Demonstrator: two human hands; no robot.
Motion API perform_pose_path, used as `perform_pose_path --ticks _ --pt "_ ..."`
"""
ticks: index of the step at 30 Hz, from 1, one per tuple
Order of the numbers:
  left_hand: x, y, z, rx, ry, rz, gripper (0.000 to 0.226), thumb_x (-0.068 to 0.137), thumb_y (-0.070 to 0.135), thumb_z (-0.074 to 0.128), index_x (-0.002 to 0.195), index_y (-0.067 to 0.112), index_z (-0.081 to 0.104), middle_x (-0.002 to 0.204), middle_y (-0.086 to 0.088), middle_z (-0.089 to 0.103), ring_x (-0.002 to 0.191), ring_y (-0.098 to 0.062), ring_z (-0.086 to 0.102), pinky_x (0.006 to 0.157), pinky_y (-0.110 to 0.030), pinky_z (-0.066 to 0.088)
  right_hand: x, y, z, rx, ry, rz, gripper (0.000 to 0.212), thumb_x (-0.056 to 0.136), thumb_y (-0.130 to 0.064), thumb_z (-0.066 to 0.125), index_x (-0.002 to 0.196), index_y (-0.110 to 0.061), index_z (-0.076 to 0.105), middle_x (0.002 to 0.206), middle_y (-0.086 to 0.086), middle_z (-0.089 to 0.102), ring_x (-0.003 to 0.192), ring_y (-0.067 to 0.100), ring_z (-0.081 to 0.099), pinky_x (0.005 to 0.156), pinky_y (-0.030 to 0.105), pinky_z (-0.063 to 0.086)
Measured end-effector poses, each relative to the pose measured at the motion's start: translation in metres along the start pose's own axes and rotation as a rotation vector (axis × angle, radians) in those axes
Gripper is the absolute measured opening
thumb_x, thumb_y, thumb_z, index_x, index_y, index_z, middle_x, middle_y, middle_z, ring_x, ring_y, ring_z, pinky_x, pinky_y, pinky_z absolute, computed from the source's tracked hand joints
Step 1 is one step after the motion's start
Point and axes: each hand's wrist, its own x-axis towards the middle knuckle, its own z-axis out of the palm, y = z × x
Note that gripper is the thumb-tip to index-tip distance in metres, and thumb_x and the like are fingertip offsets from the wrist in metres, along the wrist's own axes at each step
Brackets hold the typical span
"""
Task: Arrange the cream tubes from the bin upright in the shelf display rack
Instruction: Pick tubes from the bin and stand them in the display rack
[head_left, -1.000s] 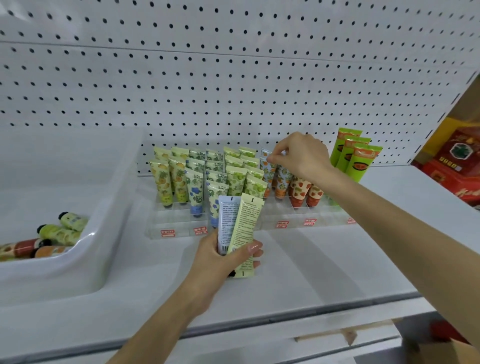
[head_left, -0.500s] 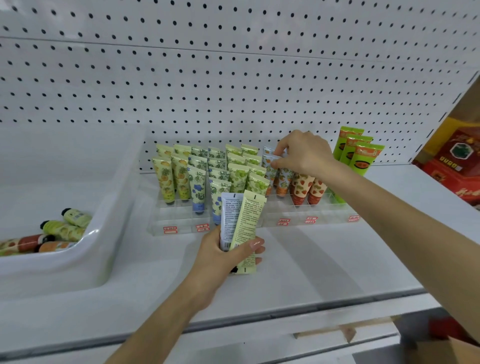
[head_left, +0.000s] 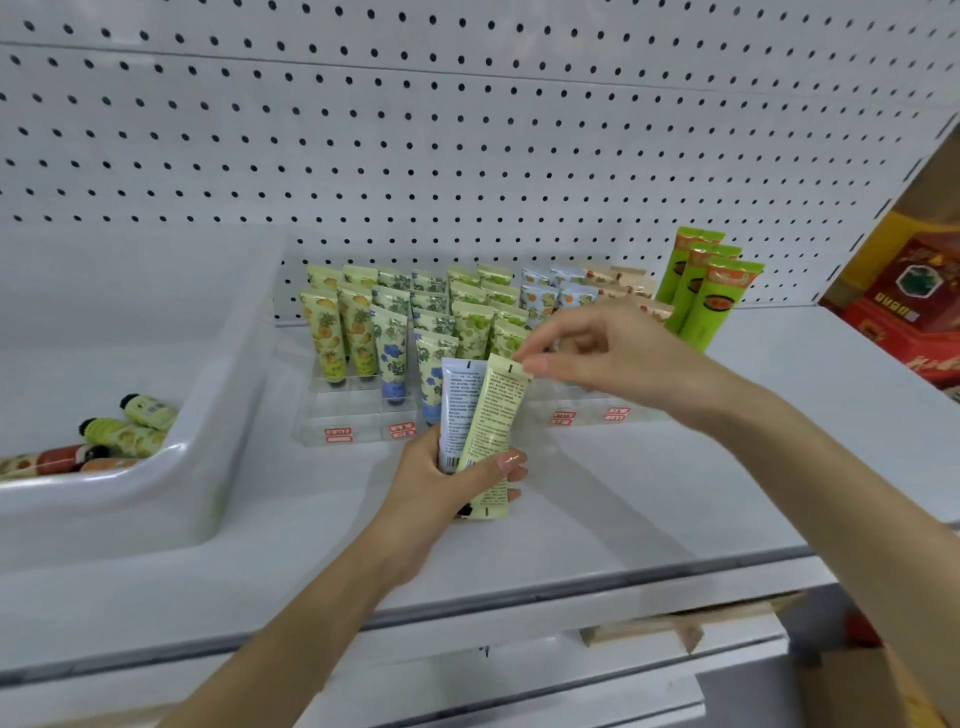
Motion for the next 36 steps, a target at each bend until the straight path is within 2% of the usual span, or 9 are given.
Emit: perform_pose_path --ticks 3,7,13,18,22,27,31,33,36 --pt "0.000 -0.002 0.000 0.006 -0.007 0.011 0.044 0.059 0.020 0.074 0.101 0.015 0.064 0.090 -0.010 0.075 0.082 -0.024 0.072 0.065 -0.030 0.057 -0.003 0.006 0.015 0.067 -0.015 0.064 0.010 0.082 -0.025 0.070 0.091 -0.022 0.067 0.043 -0.005 0.040 0.040 0.007 0.033 0.040 0.014 0.029" --pt "0.000 -0.004 -0.002 0.021 -0.014 0.030 0.045 0.060 0.020 0.074 0.102 0.009 0.064 0.092 -0.014 0.073 0.082 -0.026 0.071 0.066 -0.031 0.057 -0.006 0.004 0.029 0.178 -0.083 0.129 0.028 0.083 -0.029 0.069 0.105 -0.013 0.061 0.049 0.001 0.060 0.036 0.011 0.046 0.039 0.020 0.035" --pt "0.000 -0.004 -0.003 0.027 -0.029 0.056 0.049 0.056 0.026 0.075 0.102 0.011 0.065 0.093 -0.013 0.073 0.085 -0.026 0.071 0.069 -0.033 0.058 -0.005 0.004 0.034 0.303 -0.001 0.165 0.025 0.076 -0.030 0.074 0.087 -0.011 0.062 0.057 0.008 0.066 0.043 0.015 0.056 0.046 0.025 0.040" --pt "0.000 -0.004 -0.002 -0.024 -0.018 0.024 0.038 0.069 0.029 0.063 0.104 0.014 0.063 0.092 -0.010 0.074 0.083 -0.022 0.072 0.070 -0.034 0.060 -0.008 0.006 0.026 0.348 0.084 0.193 0.040 0.060 -0.043 0.076 0.080 -0.009 0.066 0.052 0.005 0.060 0.041 0.013 0.048 0.049 0.026 0.038" --pt "-0.002 -0.001 -0.002 -0.075 0.001 -0.005 0.046 0.076 0.041 0.054 0.115 0.018 0.061 0.104 -0.010 0.073 0.092 -0.029 0.070 0.074 -0.040 0.059 -0.013 0.007 0.012 0.255 0.118 0.130 0.018 0.076 -0.029 0.073 0.077 -0.014 0.064 0.053 0.000 0.057 0.042 0.006 0.046 0.043 0.015 0.039" --pt "-0.001 0.000 -0.003 -0.160 0.030 -0.052 0.044 0.080 0.037 0.055 0.117 0.015 0.062 0.110 -0.012 0.071 0.097 -0.032 0.068 0.073 -0.042 0.059 -0.023 0.010 -0.010 0.094 0.063 -0.038 0.003 0.088 -0.009 0.063 0.087 -0.012 0.063 0.080 -0.008 0.061 0.051 0.006 0.054 0.057 0.023 0.048" --pt "-0.002 0.000 -0.004 -0.097 0.019 -0.023 0.018 0.087 0.018 0.058 0.104 0.019 0.066 0.097 -0.003 0.074 0.088 -0.025 0.070 0.070 -0.040 0.059 -0.030 0.012 -0.019 0.034 0.034 -0.075 0.011 0.090 -0.006 0.058 0.092 -0.014 0.065 0.091 -0.010 0.059 0.058 0.016 0.058 0.059 0.025 0.049" --pt "-0.004 0.000 -0.004 -0.060 0.014 -0.016 0.020 0.090 0.008 0.057 0.105 0.018 0.065 0.094 -0.002 0.074 0.085 -0.023 0.071 0.070 -0.038 0.059 -0.031 0.011 -0.021 0.021 0.019 -0.084 0.014 0.092 -0.005 0.055 0.097 -0.014 0.065 0.090 -0.017 0.059 0.059 0.020 0.060 0.058 0.026 0.050" --pt "-0.010 0.003 -0.006 -0.012 0.019 -0.027 0.023 0.090 0.006 0.057 0.110 0.015 0.062 0.093 -0.004 0.075 0.085 -0.024 0.072 0.073 -0.040 0.060 -0.031 0.004 -0.023 0.011 -0.004 -0.087 0.020 0.092 -0.005 0.054 0.109 -0.013 0.061 0.096 -0.021 0.059 0.059 0.021 0.063 0.056 0.024 0.049"
